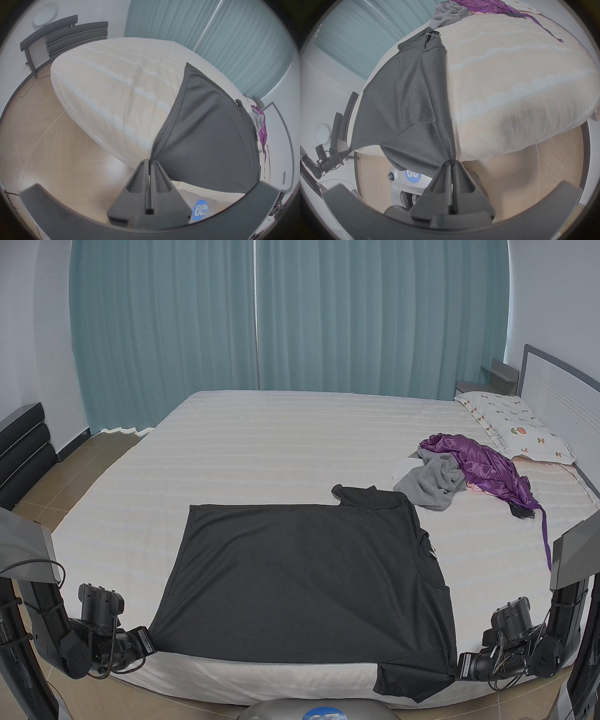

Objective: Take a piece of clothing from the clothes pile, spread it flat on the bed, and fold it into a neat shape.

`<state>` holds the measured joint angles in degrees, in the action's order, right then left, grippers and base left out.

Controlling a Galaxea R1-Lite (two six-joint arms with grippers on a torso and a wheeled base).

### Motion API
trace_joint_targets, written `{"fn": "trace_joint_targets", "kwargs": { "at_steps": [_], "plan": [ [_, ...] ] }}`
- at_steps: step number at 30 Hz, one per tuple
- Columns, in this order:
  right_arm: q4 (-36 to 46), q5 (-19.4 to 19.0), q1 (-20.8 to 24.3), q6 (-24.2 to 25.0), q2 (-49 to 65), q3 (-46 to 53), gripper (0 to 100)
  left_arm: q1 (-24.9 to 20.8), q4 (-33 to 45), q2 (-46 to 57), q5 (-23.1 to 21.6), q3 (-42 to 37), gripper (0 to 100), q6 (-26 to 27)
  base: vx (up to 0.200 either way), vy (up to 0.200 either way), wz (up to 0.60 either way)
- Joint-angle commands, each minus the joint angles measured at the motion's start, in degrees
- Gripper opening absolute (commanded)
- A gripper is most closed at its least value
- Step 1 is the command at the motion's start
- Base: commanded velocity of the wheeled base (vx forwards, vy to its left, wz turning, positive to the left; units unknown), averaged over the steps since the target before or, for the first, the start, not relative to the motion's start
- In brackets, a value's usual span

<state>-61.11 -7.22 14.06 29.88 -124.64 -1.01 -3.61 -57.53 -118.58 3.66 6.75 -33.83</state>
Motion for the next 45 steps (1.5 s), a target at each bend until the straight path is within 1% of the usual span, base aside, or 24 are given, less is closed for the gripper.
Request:
{"fn": "trace_joint_targets", "kwargs": {
  "at_steps": [1,13,22,23,27,31,34,35,36,38,40,43,45],
  "plan": [
    [-0.2,-0.1,0.0,-0.1,-0.3,1.0,0,0.0,0.0,-0.2,0.0,-0.3,0,0.1,0.000,0.000,0.00],
    [-5.1,-0.1,-0.7,0.5,-0.8,1.0,0,0.0,-0.5,-0.9,-0.1,-0.1,0,0.1,0.000,0.000,0.00],
    [-5.4,-0.2,-0.7,0.6,-0.9,1.0,0,0.0,-0.7,-1.0,-0.6,0.5,0,-0.4,0.000,0.000,0.00],
    [-5.4,-0.2,-0.7,0.6,-0.9,1.0,0,0.0,-0.8,-1.0,-0.7,0.5,100,-0.4,0.000,0.000,0.00],
    [-5.5,-0.2,-0.7,0.6,-0.9,1.0,0,0.0,-0.8,-1.4,-1.5,0.8,100,-0.4,0.000,0.000,0.00],
    [-6.1,-0.3,-0.8,0.8,-0.9,1.0,0,0.4,-1.4,-2.8,-5.8,1.6,100,-0.4,0.000,0.000,0.00],
    [-7.0,-0.5,-1.1,0.9,-1.0,1.0,0,0.9,-3.1,-3.2,-11.1,0.8,100,0.3,0.000,0.000,0.00],
    [-7.0,-0.5,-1.1,0.9,-1.0,1.0,0,0.9,-3.1,-3.2,-11.1,0.8,100,0.3,0.000,0.000,0.00],
    [-7.0,-0.6,-1.2,0.9,-1.0,1.0,0,1.9,-6.0,-3.2,-15.0,0.0,100,1.5,0.000,0.000,0.00],
    [-7.0,-0.6,-1.1,1.0,-0.9,1.0,0,3.3,-8.8,-3.8,-18.9,-1.3,100,4.6,0.000,0.000,0.00],
    [-6.9,-0.6,-1.1,1.0,-0.8,1.0,0,4.6,-10.5,-5.2,-20.2,-2.1,100,8.5,0.000,0.000,0.00],
    [-6.9,-0.6,-1.1,1.0,-0.8,1.0,0,6.6,-12.0,-8.2,-20.4,-2.4,100,13.6,0.000,0.000,0.00],
    [-7.0,-0.6,-1.1,1.0,-0.8,1.0,0,7.0,-12.5,-9.1,-20.5,-2.4,100,14.9,0.000,0.000,0.00]
  ]
}}
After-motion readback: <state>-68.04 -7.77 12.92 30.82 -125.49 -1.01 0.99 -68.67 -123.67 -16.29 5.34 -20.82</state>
